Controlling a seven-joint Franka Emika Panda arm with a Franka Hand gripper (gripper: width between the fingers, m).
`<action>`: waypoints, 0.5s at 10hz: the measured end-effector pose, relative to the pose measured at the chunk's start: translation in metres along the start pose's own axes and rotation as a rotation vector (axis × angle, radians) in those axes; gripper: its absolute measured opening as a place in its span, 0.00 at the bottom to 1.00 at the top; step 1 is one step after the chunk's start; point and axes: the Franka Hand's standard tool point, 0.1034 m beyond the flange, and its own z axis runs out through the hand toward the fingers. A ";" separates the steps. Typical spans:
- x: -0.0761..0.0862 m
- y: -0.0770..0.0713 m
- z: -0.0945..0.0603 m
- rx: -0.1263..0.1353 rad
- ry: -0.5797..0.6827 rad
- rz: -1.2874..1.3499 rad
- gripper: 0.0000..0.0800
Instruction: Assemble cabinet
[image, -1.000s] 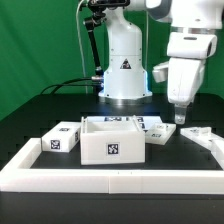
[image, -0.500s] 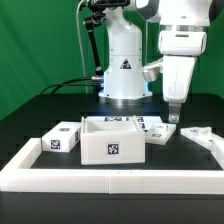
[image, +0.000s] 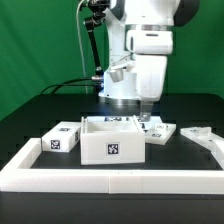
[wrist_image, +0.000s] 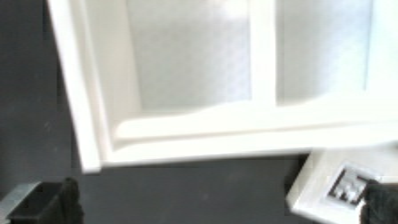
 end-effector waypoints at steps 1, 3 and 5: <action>-0.011 -0.003 0.002 0.004 0.000 0.010 1.00; -0.011 -0.003 0.003 0.006 0.001 0.020 1.00; -0.011 -0.003 0.004 0.008 0.001 0.021 1.00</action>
Offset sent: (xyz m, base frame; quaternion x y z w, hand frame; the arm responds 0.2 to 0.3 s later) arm 0.0000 0.0000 0.0000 0.0000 0.0000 0.0000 1.0000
